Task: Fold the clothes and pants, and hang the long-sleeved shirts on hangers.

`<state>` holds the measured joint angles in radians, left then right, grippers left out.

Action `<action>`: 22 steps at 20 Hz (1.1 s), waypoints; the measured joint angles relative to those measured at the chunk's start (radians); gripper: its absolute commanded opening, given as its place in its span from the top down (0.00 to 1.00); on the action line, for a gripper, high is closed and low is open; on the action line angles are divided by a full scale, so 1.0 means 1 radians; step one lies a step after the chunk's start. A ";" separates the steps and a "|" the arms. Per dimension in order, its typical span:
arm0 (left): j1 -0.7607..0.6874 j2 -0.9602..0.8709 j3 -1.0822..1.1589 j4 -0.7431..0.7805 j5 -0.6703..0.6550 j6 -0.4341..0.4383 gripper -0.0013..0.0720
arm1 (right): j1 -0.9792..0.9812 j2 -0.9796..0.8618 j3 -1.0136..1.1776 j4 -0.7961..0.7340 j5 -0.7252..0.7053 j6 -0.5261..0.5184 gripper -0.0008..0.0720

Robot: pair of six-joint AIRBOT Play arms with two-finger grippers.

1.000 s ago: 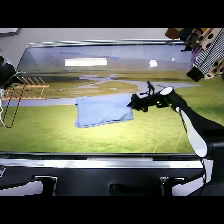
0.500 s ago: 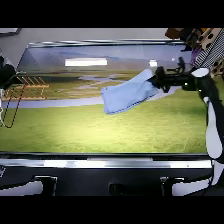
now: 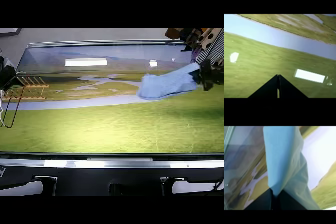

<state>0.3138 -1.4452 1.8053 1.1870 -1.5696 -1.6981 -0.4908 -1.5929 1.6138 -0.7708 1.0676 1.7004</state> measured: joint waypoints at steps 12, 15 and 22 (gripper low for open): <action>0.000 0.000 0.000 0.000 -0.018 0.023 0.96 | -0.174 0.138 -0.098 -0.642 0.076 0.261 0.95; 0.000 0.000 0.000 0.000 -0.021 0.031 0.96 | -0.178 0.215 -0.274 -0.759 0.050 0.334 0.95; 0.000 0.000 0.000 0.000 -0.035 0.039 0.96 | -0.179 0.435 -0.707 -0.959 -0.035 0.549 0.95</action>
<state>0.3138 -1.4452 1.8053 1.1873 -1.6047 -1.6588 -0.6693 -1.1576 0.9066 -1.7294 1.0328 2.2490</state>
